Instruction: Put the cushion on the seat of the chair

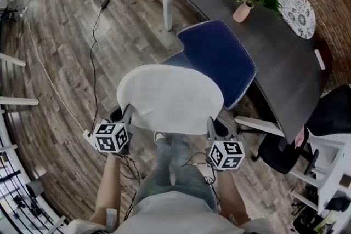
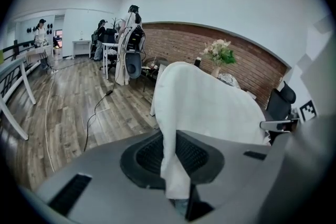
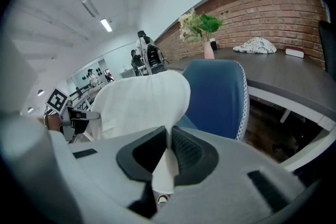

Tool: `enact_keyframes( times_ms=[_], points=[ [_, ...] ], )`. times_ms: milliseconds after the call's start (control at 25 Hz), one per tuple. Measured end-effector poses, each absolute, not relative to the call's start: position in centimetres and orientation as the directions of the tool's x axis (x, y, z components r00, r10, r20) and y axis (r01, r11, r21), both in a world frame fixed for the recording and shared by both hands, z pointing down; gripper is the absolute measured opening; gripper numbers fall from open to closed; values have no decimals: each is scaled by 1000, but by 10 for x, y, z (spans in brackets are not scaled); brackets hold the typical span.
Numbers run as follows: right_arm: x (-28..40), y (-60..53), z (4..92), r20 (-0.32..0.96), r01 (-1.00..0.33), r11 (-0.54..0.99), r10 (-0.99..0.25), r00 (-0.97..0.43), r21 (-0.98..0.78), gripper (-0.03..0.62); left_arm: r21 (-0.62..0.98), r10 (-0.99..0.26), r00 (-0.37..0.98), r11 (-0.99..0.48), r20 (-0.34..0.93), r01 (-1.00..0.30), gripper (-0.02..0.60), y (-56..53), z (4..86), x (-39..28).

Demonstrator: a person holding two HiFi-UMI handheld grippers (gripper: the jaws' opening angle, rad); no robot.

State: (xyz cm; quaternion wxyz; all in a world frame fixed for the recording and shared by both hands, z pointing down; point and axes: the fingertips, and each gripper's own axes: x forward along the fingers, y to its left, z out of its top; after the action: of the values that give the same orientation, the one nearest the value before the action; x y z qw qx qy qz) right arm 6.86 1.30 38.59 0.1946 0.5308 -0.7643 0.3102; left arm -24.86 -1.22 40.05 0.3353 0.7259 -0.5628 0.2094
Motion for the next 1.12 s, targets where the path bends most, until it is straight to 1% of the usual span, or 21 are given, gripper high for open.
enact_keyframes(
  times_ms=[280, 520, 800, 1120],
  points=[
    [59, 43, 467, 705, -937, 174, -621, -342, -301, 40, 264, -579, 301, -150, 757, -953, 46, 7, 487, -254],
    [52, 73, 529, 742, -933, 121, -575, -344, -339, 40, 259, -517, 313, -176, 797, -950, 46, 23, 546, -257],
    [53, 91, 567, 768, -933, 82, -545, -336, -351, 40, 264, -469, 326, -196, 821, -944, 46, 29, 583, -254],
    [56, 83, 576, 770, -937, 38, -559, -309, -348, 40, 254, -459, 340, -239, 821, -937, 46, 5, 590, -247]
  ],
)
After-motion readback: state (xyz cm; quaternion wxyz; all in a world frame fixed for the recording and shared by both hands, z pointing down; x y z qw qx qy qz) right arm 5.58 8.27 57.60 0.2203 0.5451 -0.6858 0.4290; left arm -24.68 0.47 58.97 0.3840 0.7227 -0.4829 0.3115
